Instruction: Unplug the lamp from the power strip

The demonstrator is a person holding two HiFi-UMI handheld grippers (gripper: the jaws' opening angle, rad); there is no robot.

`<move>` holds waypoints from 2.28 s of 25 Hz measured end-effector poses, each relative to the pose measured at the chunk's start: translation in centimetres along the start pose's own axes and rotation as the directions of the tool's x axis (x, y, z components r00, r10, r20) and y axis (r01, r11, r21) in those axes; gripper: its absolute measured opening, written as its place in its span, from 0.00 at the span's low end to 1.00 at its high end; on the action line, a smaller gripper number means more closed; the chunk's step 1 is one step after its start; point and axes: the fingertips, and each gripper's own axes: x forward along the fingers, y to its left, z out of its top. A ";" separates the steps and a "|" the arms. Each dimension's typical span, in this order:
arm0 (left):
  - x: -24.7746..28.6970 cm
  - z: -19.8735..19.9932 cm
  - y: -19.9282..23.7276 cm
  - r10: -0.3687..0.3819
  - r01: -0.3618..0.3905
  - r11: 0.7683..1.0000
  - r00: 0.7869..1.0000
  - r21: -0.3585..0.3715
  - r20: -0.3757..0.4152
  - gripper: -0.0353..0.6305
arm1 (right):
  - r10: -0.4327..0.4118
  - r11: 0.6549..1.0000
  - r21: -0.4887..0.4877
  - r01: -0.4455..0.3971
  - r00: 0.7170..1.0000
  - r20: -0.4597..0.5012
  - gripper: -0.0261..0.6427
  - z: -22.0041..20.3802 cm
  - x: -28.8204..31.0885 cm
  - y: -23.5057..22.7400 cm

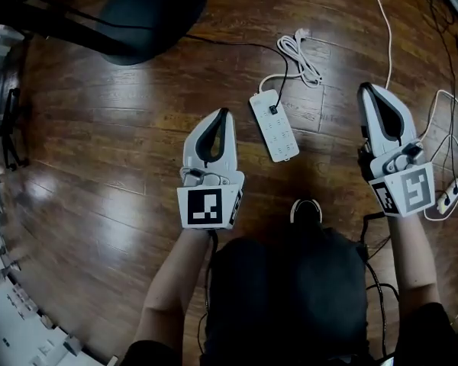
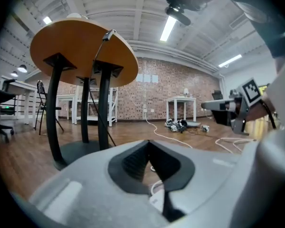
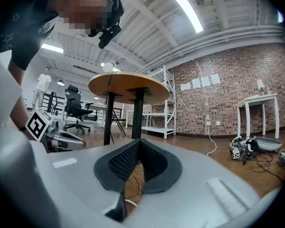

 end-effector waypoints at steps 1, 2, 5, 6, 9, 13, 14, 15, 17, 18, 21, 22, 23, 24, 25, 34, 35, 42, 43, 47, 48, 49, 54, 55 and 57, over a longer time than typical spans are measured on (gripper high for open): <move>0.4 -1.3 -0.2 -0.021 0.021 0.999 1.000 0.038 -0.003 0.06 | 0.003 1.000 0.009 -0.003 1.000 0.008 0.05 -0.8 0.2 0.0; 0.8 -2.5 -0.4 -0.042 0.042 0.997 0.999 0.071 -0.009 0.06 | 0.005 1.000 0.018 -0.006 1.000 0.016 0.05 -1.5 0.4 0.1; 2.0 -5.9 -0.7 -0.076 0.078 0.994 0.997 0.071 -0.030 0.06 | -0.005 1.000 0.009 0.005 1.000 0.016 0.05 -4.3 0.8 0.2; 2.4 -7.0 -0.8 -0.082 0.084 0.995 0.996 0.058 -0.032 0.06 | -0.009 1.000 0.004 0.009 1.000 0.008 0.05 -5.3 0.9 0.2; 3.2 -10.7 -1.6 -0.103 0.104 0.994 0.994 0.036 -0.042 0.06 | 0.013 1.000 0.005 -0.013 1.000 -0.011 0.05 -8.1 1.5 0.8; 4.3 -14.9 -4.4 -0.222 0.224 0.974 0.973 0.031 -0.062 0.06 | 0.055 0.998 0.028 -0.054 0.998 -0.033 0.05 -11.2 2.3 2.0; 4.6 -15.8 -5.1 -0.246 0.248 0.968 0.967 0.029 -0.069 0.06 | 0.059 0.998 0.032 -0.057 0.997 -0.040 0.05 -11.8 2.4 2.2; 4.8 -16.5 -5.4 -0.255 0.257 0.966 0.964 0.018 -0.080 0.06 | 0.063 0.997 0.037 -0.061 0.997 -0.046 0.05 -12.4 2.5 2.4; 5.1 -17.9 -5.5 -0.245 0.244 0.969 0.963 -0.025 -0.108 0.06 | 0.072 0.996 0.055 -0.068 0.996 -0.056 0.05 -13.3 2.6 2.9; 5.2 -18.5 -5.3 -0.234 0.231 0.972 0.965 -0.044 -0.120 0.06 | 0.075 0.995 0.064 -0.071 0.995 -0.059 0.05 -13.7 2.6 3.1; 5.4 -20.5 -5.0 -0.210 0.202 0.977 0.967 -0.064 -0.147 0.06 | 0.081 0.994 0.081 -0.076 0.994 -0.069 0.05 -14.9 2.6 3.5; 5.4 -21.2 -5.1 -0.210 0.202 0.977 0.964 -0.067 -0.161 0.06 | 0.082 0.993 0.086 -0.075 0.994 -0.073 0.05 -15.3 2.7 3.5; 5.4 -21.9 -5.2 -0.214 0.205 0.977 0.961 -0.068 -0.177 0.06 | 0.082 0.993 0.092 -0.075 0.994 -0.077 0.05 -15.8 2.7 3.6; 5.4 -22.6 -5.4 -0.217 0.207 0.976 0.957 -0.068 -0.193 0.06 | 0.084 0.992 0.096 -0.076 0.993 -0.080 0.05 -16.1 2.8 3.6; 5.5 -23.3 -5.6 -0.218 0.208 0.976 0.954 -0.070 -0.206 0.06 | 0.085 0.992 0.097 -0.077 0.993 -0.082 0.05 -16.5 2.8 3.7; 6.8 -26.9 -6.1 -0.217 0.200 0.976 0.934 -0.089 -0.283 0.06 | 0.140 0.979 0.169 -0.112 0.976 -0.169 0.05 -23.2 3.6 5.9; 7.0 -27.2 -6.1 -0.219 0.198 0.975 0.931 -0.100 -0.292 0.06 | 0.149 0.975 0.189 -0.114 0.971 -0.187 0.05 -24.1 3.6 6.2; 7.7 -28.7 -5.5 -0.208 0.188 0.978 0.917 -0.090 -0.341 0.06 | 0.229 0.964 0.197 -0.181 0.937 -0.263 0.05 -27.7 4.4 8.9; 7.8 -28.9 -5.4 -0.203 0.186 0.979 0.917 -0.084 -0.345 0.06 | 0.232 0.964 0.196 -0.182 0.934 -0.273 0.05 -27.9 4.5 9.1; 8.2 -29.0 -5.3 -0.202 0.196 0.979 0.918 -0.052 -0.341 0.05 | 0.223 0.967 0.186 -0.175 0.933 -0.283 0.05 -29.1 5.2 9.5; 8.3 -29.0 -5.4 -0.206 0.203 0.978 0.919 -0.045 -0.337 0.05 | 0.220 0.968 0.185 -0.172 0.933 -0.285 0.05 -29.3 5.3 9.6; 8.4 -29.0 -5.4 -0.210 0.207 0.977 0.919 -0.045 -0.334 0.05 | 0.217 0.968 0.184 -0.169 0.933 -0.288 0.05 -29.6 5.4 9.6; 8.5 -29.1 -5.6 -0.223 0.217 0.975 0.915 -0.055 -0.336 0.05 | 0.223 0.967 0.191 -0.167 0.919 -0.325 0.05 -31.3 5.9 9.7; 8.4 -29.1 -5.6 -0.225 0.217 0.974 0.914 -0.060 -0.338 0.05 | 0.230 0.966 0.195 -0.171 0.914 -0.334 0.07 -31.6 6.0 9.9; 8.4 -29.2 -5.6 -0.229 0.219 0.973 0.911 -0.068 -0.342 0.05 | 0.240 0.964 0.193 -0.181 0.905 -0.352 0.17 -32.5 6.2 10.1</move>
